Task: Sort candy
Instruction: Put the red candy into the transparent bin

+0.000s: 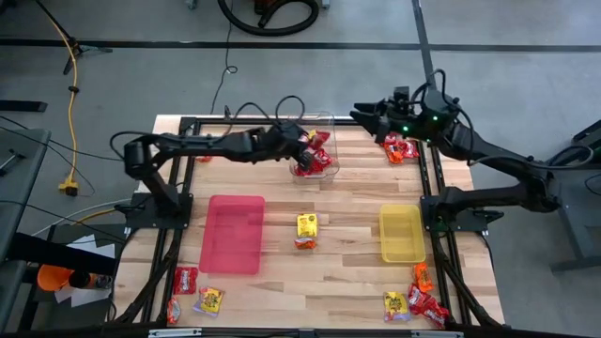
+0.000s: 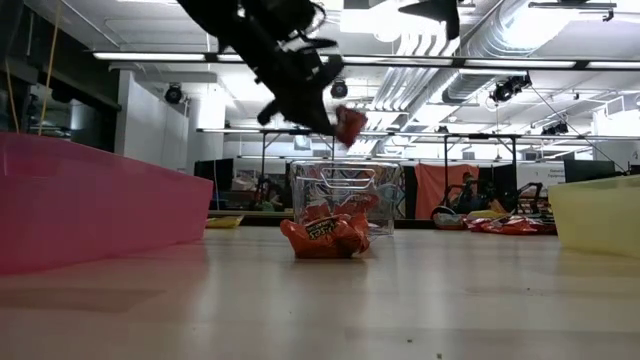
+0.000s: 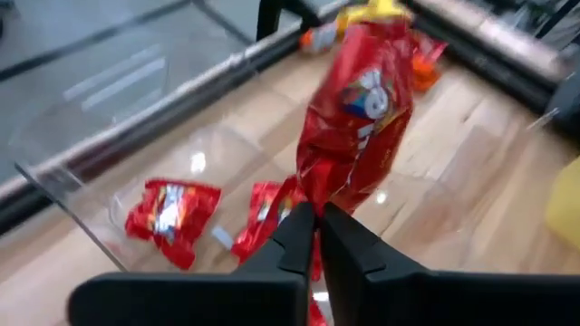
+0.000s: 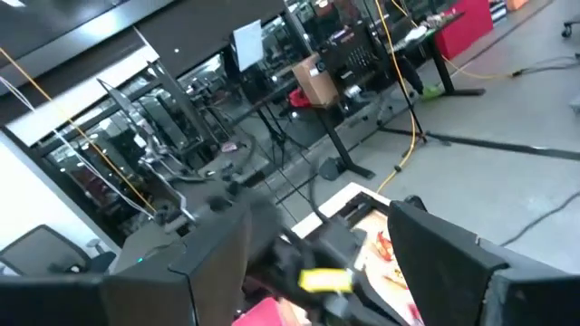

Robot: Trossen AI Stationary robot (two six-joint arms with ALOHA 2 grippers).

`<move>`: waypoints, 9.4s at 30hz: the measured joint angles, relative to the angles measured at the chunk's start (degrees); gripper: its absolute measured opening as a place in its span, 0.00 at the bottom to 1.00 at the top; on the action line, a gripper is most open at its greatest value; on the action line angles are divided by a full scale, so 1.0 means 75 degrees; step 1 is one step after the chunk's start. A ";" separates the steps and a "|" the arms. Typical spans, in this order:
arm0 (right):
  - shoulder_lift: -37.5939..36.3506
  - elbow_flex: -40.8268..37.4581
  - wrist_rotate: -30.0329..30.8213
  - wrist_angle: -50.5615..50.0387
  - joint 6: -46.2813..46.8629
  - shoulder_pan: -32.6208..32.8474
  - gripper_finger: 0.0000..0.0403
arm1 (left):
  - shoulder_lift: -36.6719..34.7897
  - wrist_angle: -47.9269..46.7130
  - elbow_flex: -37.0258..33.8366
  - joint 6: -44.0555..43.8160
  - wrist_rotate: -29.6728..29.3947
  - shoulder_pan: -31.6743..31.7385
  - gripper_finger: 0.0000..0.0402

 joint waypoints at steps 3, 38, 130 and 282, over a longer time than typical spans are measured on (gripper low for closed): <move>-0.0073 0.0000 0.0001 -0.0015 -0.0004 0.0000 0.64 | 0.0252 -0.0198 0.0177 -0.0112 0.0010 0.0009 0.11; -0.0070 0.0000 -0.0885 -0.1811 -0.0206 0.0002 0.64 | -0.5532 0.3224 -0.4134 -0.0946 -0.0795 -0.2729 0.44; 0.1212 0.0659 0.1120 -0.1177 -0.2024 0.2807 0.02 | -0.5531 0.3327 -0.4126 -0.0853 -0.0846 -0.2690 0.44; 0.4141 0.1320 0.2304 0.2248 -0.2977 0.5454 0.00 | -0.5522 0.3854 -0.4129 0.1642 0.1136 -0.3817 0.44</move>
